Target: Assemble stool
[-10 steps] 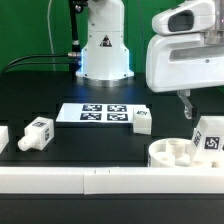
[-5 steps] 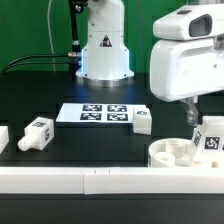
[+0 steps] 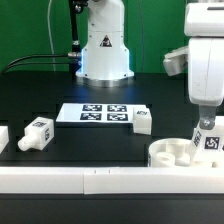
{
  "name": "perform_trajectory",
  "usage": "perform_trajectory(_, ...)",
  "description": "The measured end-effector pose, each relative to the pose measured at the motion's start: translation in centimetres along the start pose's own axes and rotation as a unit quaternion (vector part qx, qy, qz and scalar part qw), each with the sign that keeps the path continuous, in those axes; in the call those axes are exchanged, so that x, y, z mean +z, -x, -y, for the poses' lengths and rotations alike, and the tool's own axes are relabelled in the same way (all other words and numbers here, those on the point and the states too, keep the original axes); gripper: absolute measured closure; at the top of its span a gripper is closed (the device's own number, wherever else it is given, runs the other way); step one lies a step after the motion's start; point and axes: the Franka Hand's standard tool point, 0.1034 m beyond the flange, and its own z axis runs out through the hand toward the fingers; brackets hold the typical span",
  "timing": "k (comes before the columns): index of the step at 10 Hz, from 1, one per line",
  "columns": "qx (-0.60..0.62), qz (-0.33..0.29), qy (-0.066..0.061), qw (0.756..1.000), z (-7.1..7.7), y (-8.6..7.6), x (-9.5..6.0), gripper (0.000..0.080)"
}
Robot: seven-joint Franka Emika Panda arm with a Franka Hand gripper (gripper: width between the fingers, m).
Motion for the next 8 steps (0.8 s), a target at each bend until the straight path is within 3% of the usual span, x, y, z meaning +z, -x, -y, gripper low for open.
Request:
perform_trajectory(2, -0.141, 0.025, 0.003, 0.99, -0.1, 0.1, 1.7, 0.015)
perform_trajectory(4, -0.144, 0.029, 0.004, 0.989, -0.4, 0.1, 2.0, 0.015)
perform_trajectory(6, -0.135, 0.03, 0.003, 0.99, -0.4, 0.3, 2.2, 0.0443)
perform_trajectory(8, -0.057, 0.033, 0.0, 0.998, -0.2, 0.6, 2.2, 0.0461)
